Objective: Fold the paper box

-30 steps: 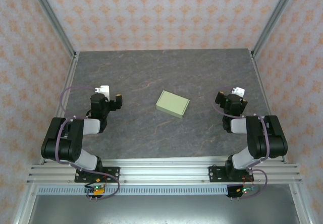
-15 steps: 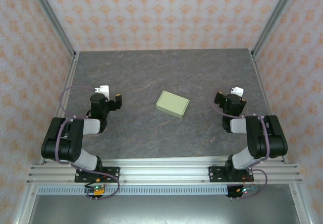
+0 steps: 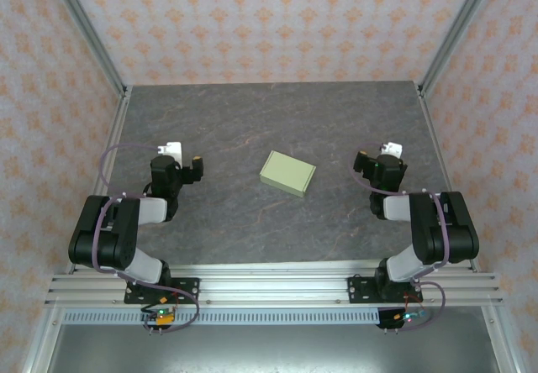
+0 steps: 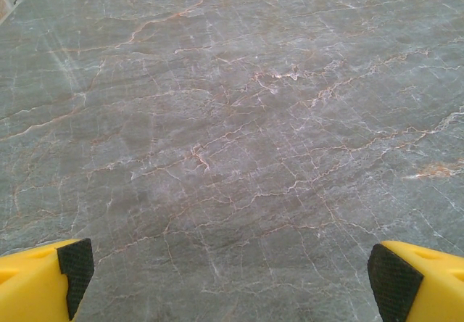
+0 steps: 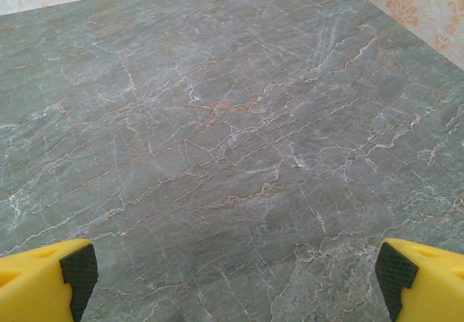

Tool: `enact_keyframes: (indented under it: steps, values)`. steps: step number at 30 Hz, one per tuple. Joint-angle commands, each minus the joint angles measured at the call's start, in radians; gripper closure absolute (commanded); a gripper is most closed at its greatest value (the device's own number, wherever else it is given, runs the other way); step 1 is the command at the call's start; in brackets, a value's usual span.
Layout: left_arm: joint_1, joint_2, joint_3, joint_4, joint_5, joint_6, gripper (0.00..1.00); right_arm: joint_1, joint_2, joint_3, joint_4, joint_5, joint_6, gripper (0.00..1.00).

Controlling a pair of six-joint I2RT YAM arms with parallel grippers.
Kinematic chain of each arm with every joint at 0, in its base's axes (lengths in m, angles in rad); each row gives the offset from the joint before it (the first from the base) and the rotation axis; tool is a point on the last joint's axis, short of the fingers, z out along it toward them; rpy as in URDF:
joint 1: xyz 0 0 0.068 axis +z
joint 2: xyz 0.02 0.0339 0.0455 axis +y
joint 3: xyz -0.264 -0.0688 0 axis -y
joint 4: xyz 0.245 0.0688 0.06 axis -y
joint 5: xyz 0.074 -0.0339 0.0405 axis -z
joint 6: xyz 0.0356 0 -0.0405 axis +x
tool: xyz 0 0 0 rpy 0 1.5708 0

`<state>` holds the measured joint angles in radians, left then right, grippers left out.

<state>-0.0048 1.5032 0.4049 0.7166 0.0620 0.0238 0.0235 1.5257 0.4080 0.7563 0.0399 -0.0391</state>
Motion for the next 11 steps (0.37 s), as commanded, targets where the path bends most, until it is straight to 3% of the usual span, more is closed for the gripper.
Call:
enact_keyframes:
  steps: [1, 11]
  values:
    - [-0.003, -0.003, 0.022, 0.03, -0.034, -0.007, 0.0, 0.003, -0.001, 0.026, -0.008, -0.011, -0.009, 0.01]
    - [-0.003, -0.004, 0.022, 0.029, -0.036, -0.007, 0.0, 0.002, -0.006, 0.019, 0.0, -0.014, -0.008, 0.01]
